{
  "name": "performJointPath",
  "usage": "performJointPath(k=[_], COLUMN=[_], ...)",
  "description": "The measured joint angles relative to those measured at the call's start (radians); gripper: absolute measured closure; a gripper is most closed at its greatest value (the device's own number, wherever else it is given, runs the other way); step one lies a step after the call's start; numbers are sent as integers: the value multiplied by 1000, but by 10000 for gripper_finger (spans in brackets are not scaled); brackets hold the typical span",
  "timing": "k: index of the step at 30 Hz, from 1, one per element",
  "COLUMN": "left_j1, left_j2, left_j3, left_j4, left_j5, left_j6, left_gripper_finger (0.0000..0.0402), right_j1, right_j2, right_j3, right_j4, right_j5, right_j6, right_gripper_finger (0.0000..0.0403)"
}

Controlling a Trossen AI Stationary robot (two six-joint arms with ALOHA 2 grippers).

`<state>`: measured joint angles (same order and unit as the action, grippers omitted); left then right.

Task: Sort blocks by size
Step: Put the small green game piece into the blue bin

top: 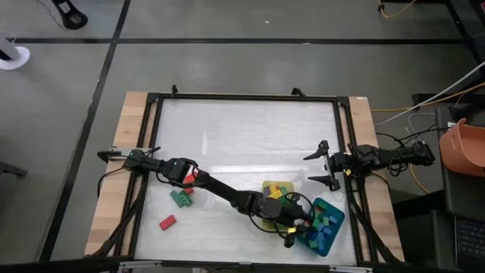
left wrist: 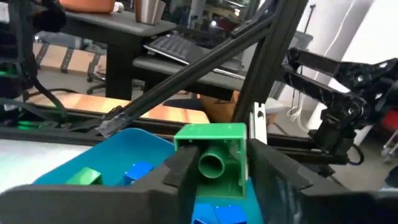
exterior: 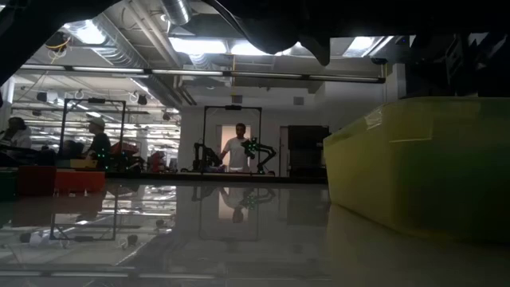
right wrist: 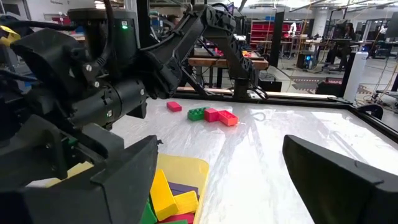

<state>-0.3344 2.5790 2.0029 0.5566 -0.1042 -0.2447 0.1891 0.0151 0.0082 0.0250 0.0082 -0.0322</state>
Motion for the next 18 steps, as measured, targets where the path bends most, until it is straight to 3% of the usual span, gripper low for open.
performJointPath(k=[7, 14, 18], left_j1=[10, 12, 18], left_j2=[0, 0, 0], left_j3=[0, 0, 1], left_j4=[-50, -199, -192], left_j5=[1, 24, 40], left_j6=[110, 416, 406], left_gripper_finger=[213, 215, 220], right_j1=[0, 0, 0], right_j2=[0, 0, 0], right_j3=[0, 0, 0], right_j4=[0, 0, 1], right_j5=[0, 0, 0], right_j6=[0, 0, 0], right_gripper_finger=[59, 59, 59])
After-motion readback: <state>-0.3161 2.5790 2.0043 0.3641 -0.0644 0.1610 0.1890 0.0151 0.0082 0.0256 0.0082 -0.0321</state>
